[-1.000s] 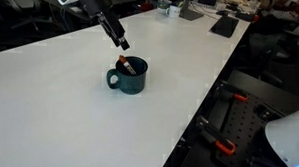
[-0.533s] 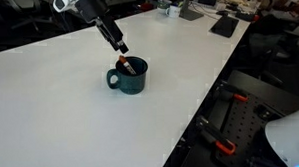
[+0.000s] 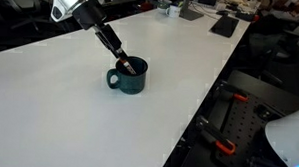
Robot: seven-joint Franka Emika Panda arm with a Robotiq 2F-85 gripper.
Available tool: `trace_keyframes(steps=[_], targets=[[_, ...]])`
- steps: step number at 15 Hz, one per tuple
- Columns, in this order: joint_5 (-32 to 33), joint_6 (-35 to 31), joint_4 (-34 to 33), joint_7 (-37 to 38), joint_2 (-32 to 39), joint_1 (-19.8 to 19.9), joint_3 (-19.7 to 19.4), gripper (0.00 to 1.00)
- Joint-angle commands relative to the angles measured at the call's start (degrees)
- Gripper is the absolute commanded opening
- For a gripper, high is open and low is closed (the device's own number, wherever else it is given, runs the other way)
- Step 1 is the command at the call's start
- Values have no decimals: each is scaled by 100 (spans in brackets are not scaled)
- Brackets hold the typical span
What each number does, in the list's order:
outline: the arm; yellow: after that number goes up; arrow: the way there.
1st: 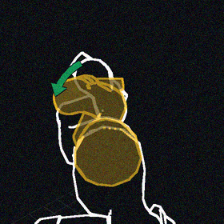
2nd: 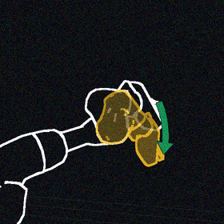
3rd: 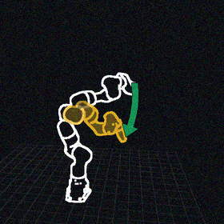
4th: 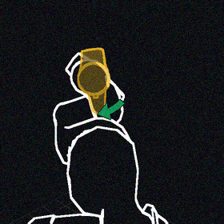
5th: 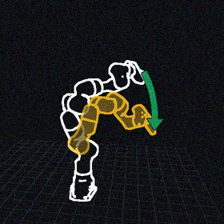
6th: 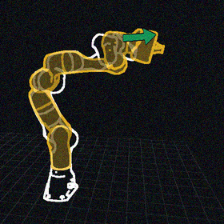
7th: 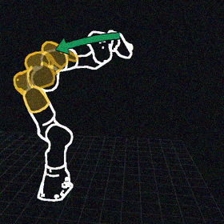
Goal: Put the marker on the table
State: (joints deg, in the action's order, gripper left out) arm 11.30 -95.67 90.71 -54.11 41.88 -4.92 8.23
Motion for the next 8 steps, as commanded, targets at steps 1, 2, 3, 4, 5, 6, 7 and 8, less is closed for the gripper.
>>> trace_keyframes(steps=[1,2,3,4,5,6,7,8], targets=[[78,294,-306,-19,146,1,1,42],[73,315,-337,-9,166,6,-4,35],[75,325,-368,-9,183,12,-8,27],[74,332,-389,-13,196,19,-11,20],[75,334,-412,-12,210,22,-16,13],[76,337,-426,-7,221,25,-22,5],[80,344,-444,-6,232,26,-29,1],[71,415,-482,11,240,28,-37,0]])
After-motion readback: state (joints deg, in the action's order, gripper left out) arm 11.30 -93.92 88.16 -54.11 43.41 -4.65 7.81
